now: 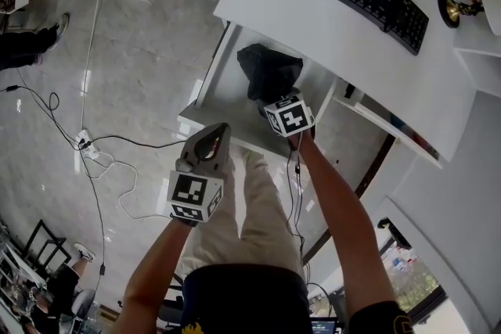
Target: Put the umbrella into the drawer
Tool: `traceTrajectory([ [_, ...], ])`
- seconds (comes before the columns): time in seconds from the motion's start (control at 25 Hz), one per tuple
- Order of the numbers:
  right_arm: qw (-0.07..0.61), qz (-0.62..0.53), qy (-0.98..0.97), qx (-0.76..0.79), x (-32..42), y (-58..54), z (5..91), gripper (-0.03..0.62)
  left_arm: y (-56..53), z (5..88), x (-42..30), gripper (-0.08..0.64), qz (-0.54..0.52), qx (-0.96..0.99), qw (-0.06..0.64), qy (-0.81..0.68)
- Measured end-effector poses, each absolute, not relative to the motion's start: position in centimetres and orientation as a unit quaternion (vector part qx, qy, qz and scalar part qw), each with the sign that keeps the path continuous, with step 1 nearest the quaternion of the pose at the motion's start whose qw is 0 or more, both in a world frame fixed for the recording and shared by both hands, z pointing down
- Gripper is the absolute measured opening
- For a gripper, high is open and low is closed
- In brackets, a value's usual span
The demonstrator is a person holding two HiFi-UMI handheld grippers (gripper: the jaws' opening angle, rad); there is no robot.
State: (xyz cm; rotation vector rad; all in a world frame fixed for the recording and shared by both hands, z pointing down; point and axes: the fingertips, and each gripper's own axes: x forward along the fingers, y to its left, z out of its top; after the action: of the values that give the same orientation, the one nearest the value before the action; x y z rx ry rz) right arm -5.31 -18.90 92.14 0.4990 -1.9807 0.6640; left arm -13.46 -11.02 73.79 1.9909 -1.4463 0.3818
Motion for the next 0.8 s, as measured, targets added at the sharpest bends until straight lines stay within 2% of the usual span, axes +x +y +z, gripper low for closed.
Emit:
traceTrajectory([
  [0.4, 0.527, 0.279, -0.78, 0.19, -5.3, -17.5, 94.6, 0.256, -10.3, 73.9, -13.0, 0.015, 0.144, 0.76, 0.324, -0.545],
  [0.68, 0.522, 0.219, -0.798, 0.207, -6.0, -19.2, 93.8, 0.267, -10.2, 73.9, -12.8, 0.015, 0.144, 0.76, 0.327, -0.543],
  [0.8, 0.516, 0.221, -0.801, 0.207, -6.0, -19.2, 93.7, 0.299, -10.2, 73.9, -12.7, 0.015, 0.144, 0.761, 0.327, -0.542],
])
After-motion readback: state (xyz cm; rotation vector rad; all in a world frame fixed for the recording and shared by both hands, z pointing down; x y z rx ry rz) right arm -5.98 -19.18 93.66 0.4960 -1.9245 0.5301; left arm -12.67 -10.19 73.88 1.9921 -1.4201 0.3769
